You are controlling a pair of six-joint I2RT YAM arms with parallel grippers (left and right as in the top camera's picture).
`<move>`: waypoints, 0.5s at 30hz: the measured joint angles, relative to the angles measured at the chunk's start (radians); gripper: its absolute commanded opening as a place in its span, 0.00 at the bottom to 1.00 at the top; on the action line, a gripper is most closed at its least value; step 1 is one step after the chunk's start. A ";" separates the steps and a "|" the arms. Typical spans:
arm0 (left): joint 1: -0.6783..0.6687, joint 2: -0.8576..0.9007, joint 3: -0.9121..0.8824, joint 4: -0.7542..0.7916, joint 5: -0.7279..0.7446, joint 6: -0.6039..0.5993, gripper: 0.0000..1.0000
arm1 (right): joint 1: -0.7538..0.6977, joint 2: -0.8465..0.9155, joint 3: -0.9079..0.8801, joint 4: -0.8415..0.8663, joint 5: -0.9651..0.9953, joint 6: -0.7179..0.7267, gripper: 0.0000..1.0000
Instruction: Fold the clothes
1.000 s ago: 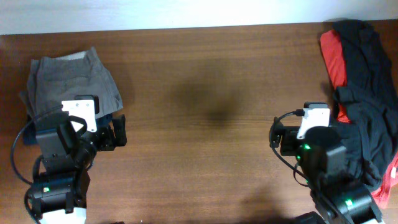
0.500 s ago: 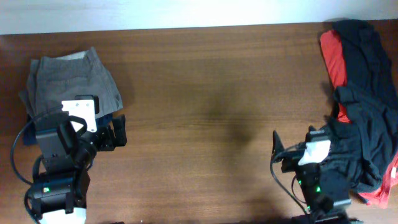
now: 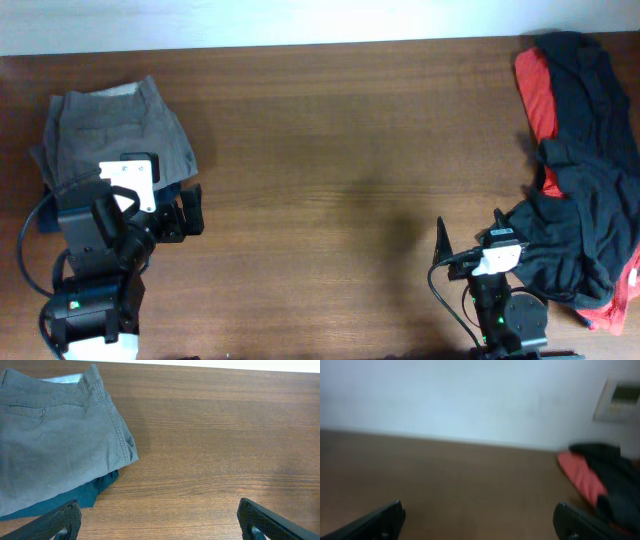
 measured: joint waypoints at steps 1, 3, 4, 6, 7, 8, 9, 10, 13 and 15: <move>0.000 0.000 0.000 0.000 0.000 0.000 0.99 | -0.006 0.001 0.000 -0.025 0.000 -0.001 0.99; 0.000 0.000 0.000 0.000 0.000 0.000 0.99 | -0.011 0.002 0.000 -0.025 -0.001 0.001 0.99; 0.000 0.000 0.000 0.000 0.000 0.000 0.99 | -0.011 0.002 0.000 -0.025 -0.003 0.000 0.99; 0.000 0.000 0.000 0.000 0.000 0.000 0.99 | -0.012 0.002 0.000 -0.025 -0.003 0.000 0.99; 0.000 0.000 0.000 0.000 0.000 0.000 0.99 | -0.012 0.002 0.000 -0.025 -0.003 0.000 0.99; 0.000 0.000 0.000 0.000 0.000 0.000 0.99 | -0.012 0.002 0.000 -0.025 -0.003 0.000 0.99; 0.000 0.000 0.000 0.000 0.000 0.000 0.99 | -0.012 0.002 0.000 -0.025 -0.003 0.000 0.99; 0.000 0.000 0.000 0.000 0.000 0.000 0.99 | -0.012 0.002 0.000 -0.025 -0.003 0.000 0.99; 0.000 0.000 0.000 0.000 0.000 0.000 0.99 | -0.012 0.002 0.000 -0.025 -0.003 0.000 0.99; 0.000 0.000 0.000 0.000 0.000 0.000 0.99 | -0.012 0.002 0.000 -0.025 -0.003 0.000 0.99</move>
